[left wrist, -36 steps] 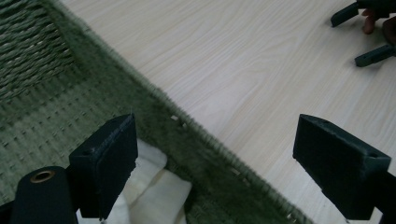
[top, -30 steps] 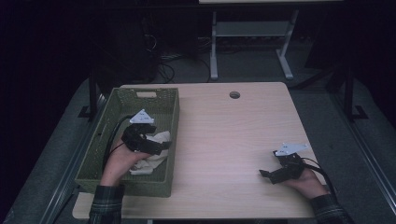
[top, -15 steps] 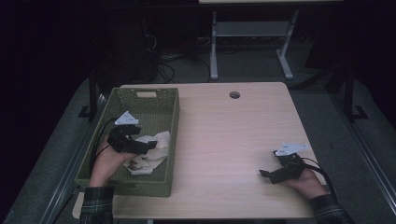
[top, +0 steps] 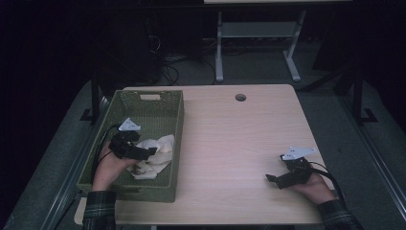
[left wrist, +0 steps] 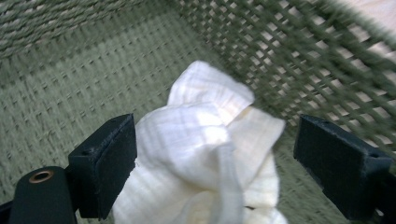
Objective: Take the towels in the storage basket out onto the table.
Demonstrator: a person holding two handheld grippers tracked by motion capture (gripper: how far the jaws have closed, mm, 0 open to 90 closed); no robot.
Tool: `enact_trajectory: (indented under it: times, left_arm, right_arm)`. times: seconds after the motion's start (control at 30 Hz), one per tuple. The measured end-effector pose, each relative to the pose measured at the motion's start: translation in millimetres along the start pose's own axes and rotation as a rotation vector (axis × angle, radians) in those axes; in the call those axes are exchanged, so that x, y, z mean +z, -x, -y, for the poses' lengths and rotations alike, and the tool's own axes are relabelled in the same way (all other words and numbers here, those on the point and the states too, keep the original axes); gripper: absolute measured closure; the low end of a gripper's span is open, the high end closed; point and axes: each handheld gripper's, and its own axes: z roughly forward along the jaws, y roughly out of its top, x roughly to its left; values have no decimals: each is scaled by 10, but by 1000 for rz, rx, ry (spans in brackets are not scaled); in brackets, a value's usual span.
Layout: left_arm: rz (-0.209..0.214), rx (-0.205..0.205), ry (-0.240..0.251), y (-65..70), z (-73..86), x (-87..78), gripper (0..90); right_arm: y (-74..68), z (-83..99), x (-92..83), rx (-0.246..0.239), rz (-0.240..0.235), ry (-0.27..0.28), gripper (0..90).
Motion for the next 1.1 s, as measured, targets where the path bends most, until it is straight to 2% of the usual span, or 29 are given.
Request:
enact_trajectory:
  times: [0.1, 0.23, 0.37, 0.47, 0.57, 0.73, 1.0, 1.1]
  left_arm:
    - [-19, -3, -12, -31, 35, 46, 128]
    - [-24, -2, -46, -59, 70, 119, 128]
    - [-26, -10, -117, -60, 94, 225, 130]
    - [-32, 2, -155, -48, 103, 273, 131]
    - [-37, -5, -195, -44, 122, 316, 131]
    - [-24, -10, -248, -34, 139, 385, 129]
    - [-26, -7, -310, -6, 168, 493, 129]
    - [-25, -12, -316, 1, 174, 507, 130]
  right_arm:
    - [0, 0, 1, 0, 0, 1, 12]
    - [0, 0, 0, 0, 0, 0, 12]
    - [0, 0, 0, 0, 0, 0, 12]
    - [0, 0, 0, -1, 0, 0, 12]
    - [1, 0, 1, -2, -1, 0, 12]
    - [1, 0, 1, -2, -1, 0, 12]
    - [1, 0, 1, -2, -1, 0, 12]
    - [2, 0, 1, -3, -1, 0, 12]
